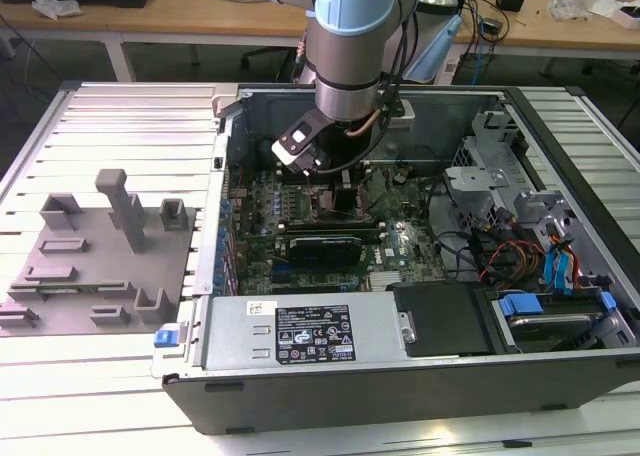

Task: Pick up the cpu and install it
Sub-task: 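Place the cpu into insertion slot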

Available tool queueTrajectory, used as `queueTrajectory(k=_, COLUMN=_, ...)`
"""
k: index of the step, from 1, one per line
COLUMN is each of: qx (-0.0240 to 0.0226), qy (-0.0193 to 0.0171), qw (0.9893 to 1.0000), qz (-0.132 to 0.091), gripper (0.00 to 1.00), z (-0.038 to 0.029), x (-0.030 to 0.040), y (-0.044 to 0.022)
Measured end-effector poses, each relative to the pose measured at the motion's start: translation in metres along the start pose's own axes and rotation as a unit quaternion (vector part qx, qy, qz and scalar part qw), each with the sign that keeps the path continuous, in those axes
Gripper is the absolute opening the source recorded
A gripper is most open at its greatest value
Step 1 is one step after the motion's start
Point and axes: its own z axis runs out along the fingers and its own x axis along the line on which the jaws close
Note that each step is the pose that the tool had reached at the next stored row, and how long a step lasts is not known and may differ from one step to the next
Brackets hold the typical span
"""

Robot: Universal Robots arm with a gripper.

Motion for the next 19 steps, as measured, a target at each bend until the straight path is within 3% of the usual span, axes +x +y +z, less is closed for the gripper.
queueTrajectory(k=8, qx=0.0, qy=-0.0001, qw=1.0, qz=0.0, gripper=0.62, z=-0.0016, x=-0.0001, y=0.0016)
queueTrajectory(k=19, qx=0.0, qy=0.0, qw=1.0, qz=0.0, gripper=0.62, z=-0.0105, x=-0.0001, y=0.0019)
